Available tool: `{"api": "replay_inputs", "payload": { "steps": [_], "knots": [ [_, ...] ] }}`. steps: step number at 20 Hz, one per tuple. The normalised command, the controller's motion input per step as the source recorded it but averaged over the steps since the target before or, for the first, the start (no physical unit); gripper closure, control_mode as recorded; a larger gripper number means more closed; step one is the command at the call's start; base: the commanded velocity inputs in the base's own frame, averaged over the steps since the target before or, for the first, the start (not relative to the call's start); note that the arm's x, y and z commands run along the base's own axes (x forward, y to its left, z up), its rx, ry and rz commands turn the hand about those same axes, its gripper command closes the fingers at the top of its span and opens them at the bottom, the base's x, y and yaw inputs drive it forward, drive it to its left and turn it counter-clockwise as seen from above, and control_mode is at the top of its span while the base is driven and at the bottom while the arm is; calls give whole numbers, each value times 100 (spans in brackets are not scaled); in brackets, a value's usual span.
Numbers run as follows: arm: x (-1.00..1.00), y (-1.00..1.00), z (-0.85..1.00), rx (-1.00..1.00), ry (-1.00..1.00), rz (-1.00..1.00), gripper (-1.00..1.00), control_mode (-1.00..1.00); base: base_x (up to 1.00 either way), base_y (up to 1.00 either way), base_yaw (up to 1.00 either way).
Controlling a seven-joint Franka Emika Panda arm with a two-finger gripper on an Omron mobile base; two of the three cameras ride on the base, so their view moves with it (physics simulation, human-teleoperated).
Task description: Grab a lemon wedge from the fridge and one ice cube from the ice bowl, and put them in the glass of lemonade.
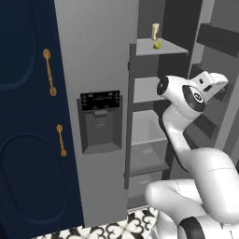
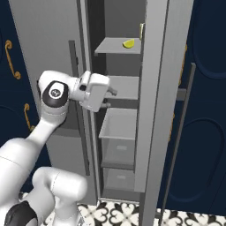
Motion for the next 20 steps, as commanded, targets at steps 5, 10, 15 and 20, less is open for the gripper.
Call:
{"api": "replay_inputs", "payload": {
  "steps": [5,10,15,20],
  "knots": [
    [-2,58,0,39,-24,1,-100,-100,0,0,0],
    [-6,86,1,41,-18,14,-100,-100,0,0,0],
    [-15,52,13,22,-22,17,-100,-100,0,0,0],
    [-4,70,5,31,-19,20,-100,-100,0,0,0]
  ]
}}
